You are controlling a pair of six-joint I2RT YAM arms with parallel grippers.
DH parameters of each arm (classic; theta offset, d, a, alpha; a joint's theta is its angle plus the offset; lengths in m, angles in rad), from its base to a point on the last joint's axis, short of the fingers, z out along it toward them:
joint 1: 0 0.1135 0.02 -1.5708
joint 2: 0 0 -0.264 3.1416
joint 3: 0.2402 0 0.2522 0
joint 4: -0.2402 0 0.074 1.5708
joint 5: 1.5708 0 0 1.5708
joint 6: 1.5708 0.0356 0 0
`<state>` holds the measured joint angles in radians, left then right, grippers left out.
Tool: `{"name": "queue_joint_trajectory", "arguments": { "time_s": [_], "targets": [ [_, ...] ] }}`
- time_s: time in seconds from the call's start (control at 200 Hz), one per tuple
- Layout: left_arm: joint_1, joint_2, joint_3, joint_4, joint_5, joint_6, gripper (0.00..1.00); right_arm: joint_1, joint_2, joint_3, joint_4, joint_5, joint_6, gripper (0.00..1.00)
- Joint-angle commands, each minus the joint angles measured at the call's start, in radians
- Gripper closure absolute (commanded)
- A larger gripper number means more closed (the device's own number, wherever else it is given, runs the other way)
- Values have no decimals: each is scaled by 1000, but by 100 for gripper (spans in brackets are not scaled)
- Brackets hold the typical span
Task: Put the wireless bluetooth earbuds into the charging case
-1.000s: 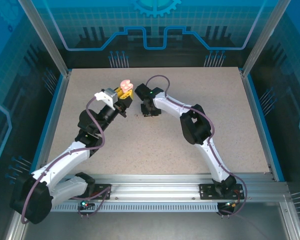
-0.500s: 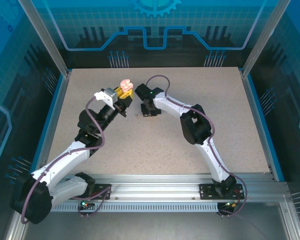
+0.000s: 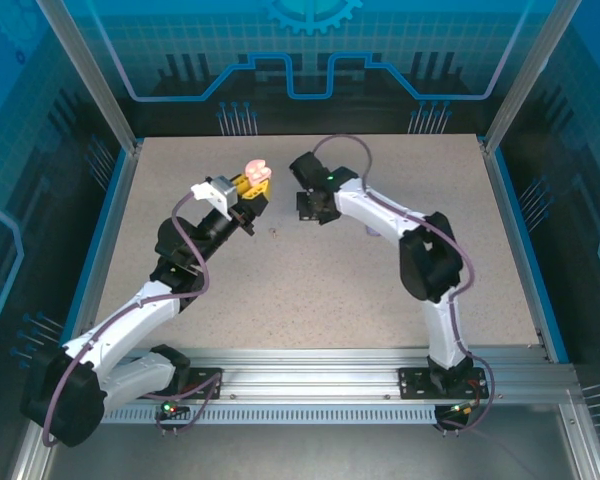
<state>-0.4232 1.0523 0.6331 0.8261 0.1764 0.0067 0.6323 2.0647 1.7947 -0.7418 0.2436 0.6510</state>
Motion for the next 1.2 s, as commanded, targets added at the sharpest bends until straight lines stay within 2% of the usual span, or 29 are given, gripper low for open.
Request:
{"name": "queue_joint_trajectory", "arguments": {
  "time_s": [0.0,0.195,0.59,0.945,1.196],
  "targets": [
    [-14,12,37,66,34,11,100,-28,-128,-59,64,4,10,84],
    [-36,18,40,70,41,20,100,-73,-335,-143,115,-6,-20,83],
    [-115,64,29,100,60,71,100,-128,-679,-277,358,-192,-15,83],
    [-167,110,56,89,43,134,100,-115,-816,-427,675,-457,92,83],
    [-183,144,71,124,17,125,100,-71,-869,-566,867,-524,126,85]
  ]
}}
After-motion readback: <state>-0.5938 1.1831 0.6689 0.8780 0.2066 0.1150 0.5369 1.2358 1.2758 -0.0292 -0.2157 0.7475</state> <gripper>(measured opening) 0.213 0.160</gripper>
